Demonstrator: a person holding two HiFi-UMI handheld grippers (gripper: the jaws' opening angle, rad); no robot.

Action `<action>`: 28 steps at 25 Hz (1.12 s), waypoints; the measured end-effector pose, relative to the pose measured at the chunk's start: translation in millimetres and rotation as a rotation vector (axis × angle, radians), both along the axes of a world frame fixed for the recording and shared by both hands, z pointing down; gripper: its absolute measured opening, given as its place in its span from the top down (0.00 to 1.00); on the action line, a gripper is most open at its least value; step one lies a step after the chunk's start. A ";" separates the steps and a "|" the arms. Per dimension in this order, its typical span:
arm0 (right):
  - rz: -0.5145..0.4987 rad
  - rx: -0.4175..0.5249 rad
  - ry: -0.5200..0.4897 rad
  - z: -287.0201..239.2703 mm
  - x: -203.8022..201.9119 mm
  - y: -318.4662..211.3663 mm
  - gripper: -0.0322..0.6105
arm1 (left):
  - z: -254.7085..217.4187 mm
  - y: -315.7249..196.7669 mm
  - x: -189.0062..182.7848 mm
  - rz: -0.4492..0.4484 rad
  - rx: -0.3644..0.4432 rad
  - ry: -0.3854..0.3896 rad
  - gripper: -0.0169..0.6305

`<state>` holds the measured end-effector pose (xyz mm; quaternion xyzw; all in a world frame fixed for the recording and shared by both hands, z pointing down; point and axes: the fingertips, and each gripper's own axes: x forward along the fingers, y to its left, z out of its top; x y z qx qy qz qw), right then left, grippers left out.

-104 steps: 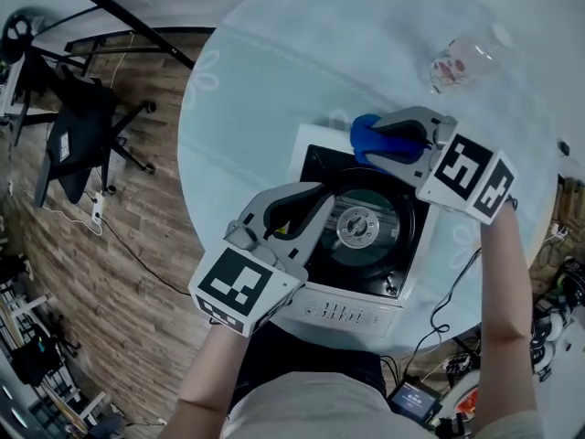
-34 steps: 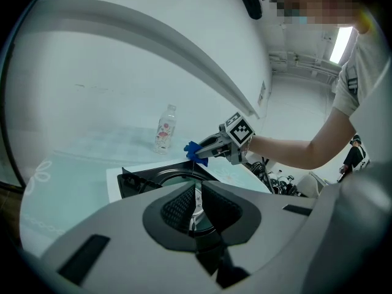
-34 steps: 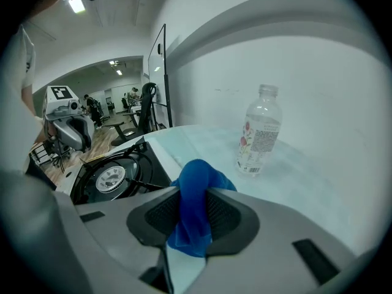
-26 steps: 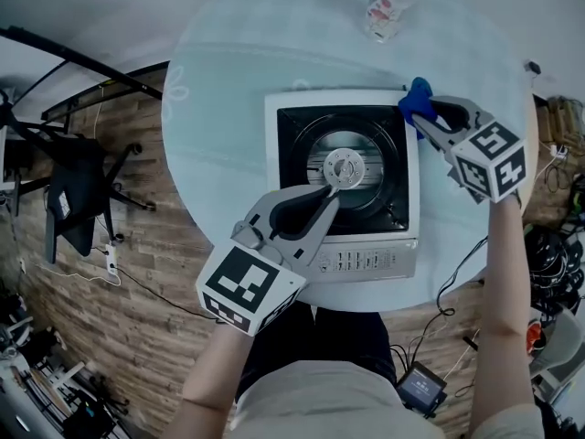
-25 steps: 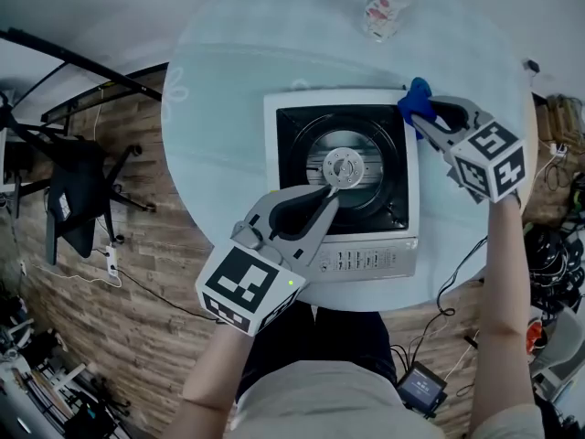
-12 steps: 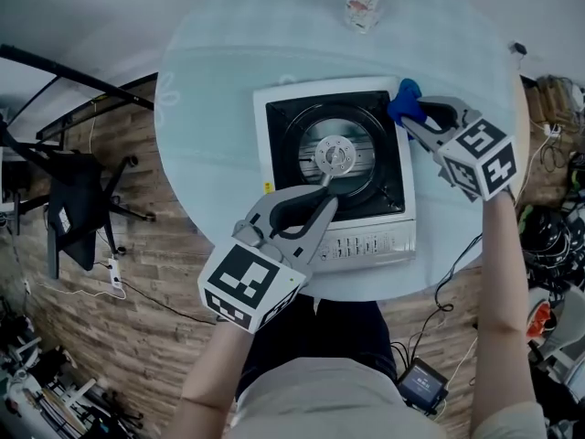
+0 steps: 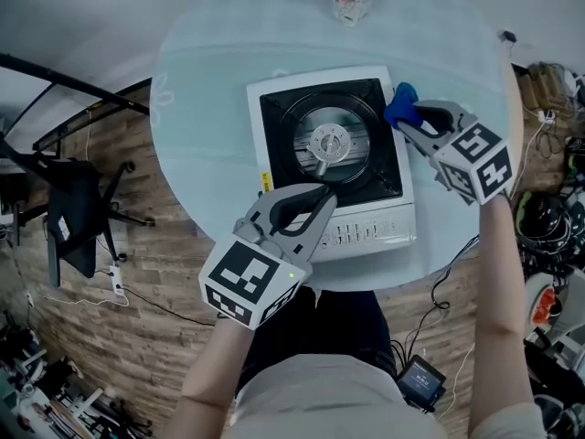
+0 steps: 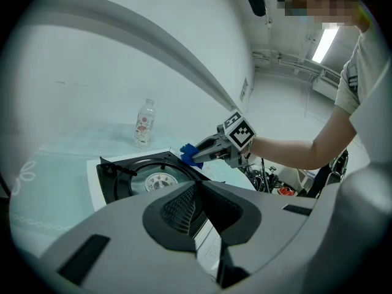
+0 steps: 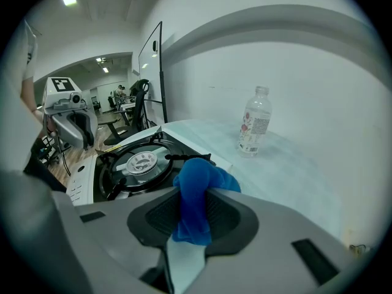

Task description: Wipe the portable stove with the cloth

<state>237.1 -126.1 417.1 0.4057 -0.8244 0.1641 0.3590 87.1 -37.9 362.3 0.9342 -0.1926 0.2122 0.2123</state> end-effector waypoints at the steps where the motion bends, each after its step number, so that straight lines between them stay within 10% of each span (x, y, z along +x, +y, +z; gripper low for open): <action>1: 0.003 0.000 0.000 -0.1 -0.1 2.6 0.77 | 0.1 1.5 0.3 0.005 0.000 0.000 0.90; 28: 0.054 -0.002 0.041 0.5 -7.9 73.2 0.77 | 0.1 40.8 -5.4 0.096 -0.013 0.014 0.90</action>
